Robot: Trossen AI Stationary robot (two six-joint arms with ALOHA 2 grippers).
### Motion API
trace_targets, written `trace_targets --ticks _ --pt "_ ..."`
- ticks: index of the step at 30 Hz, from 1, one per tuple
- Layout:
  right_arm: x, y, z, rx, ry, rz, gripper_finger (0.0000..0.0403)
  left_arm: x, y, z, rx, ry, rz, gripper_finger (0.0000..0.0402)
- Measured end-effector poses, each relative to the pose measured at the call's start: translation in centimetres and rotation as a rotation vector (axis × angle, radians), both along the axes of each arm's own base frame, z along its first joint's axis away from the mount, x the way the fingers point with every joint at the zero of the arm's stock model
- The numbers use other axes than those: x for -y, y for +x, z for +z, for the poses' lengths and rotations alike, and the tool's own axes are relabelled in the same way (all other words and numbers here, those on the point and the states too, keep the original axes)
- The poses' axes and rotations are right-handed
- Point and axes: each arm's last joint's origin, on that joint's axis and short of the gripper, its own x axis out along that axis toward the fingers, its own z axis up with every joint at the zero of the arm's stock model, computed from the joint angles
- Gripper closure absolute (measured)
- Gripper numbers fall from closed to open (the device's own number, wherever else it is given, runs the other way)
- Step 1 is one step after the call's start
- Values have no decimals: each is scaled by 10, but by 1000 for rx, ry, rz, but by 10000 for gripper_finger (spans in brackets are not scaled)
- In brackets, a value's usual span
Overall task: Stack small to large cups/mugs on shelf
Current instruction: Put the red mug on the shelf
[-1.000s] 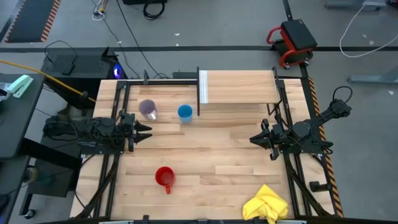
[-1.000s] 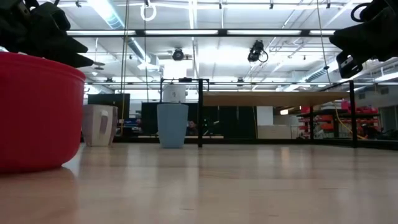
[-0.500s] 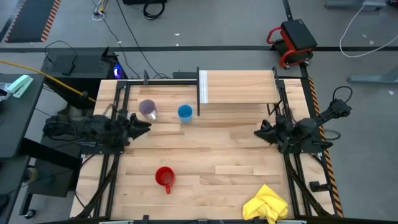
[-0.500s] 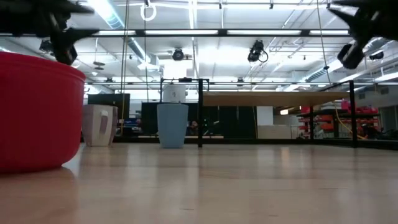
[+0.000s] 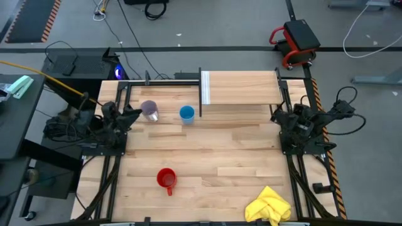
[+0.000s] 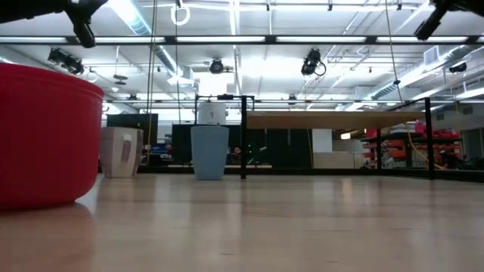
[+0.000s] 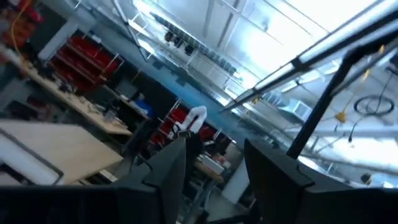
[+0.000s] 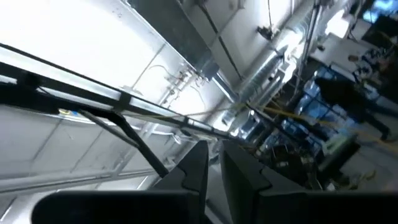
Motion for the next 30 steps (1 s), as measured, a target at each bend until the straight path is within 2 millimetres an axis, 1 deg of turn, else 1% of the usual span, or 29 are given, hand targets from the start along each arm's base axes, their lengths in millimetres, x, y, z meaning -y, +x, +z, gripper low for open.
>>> trace_targets --ticks 6,10,12,15,17,20,23,25,27,30 --pt "7 -13 45 69 -55 -69 353 0 0 4 87 -162 -81 224" --pt "4 -10 80 7 -158 -54 353 0 1 6 107 -192 -100 226" --pt "0 -4 97 -58 -201 -44 353 1 3 8 110 -204 -112 230" --pt "-8 11 121 -193 -291 -41 353 4 8 14 81 -152 -184 238" --pt "-14 22 135 -286 -360 -43 353 6 14 21 56 -125 -217 242" --pt "-21 37 155 -437 -440 -37 353 9 24 36 20 -79 -232 247" --pt "-28 51 172 -598 -473 -30 353 13 36 56 -63 -29 -270 248" --pt "-32 60 182 -692 -481 -18 353 15 45 68 -171 -16 -297 246" --pt "-37 70 188 -790 -497 -1 353 17 52 80 -318 -19 -313 247" --pt "-44 83 192 -933 -505 15 353 18 60 90 -593 -68 -314 250"
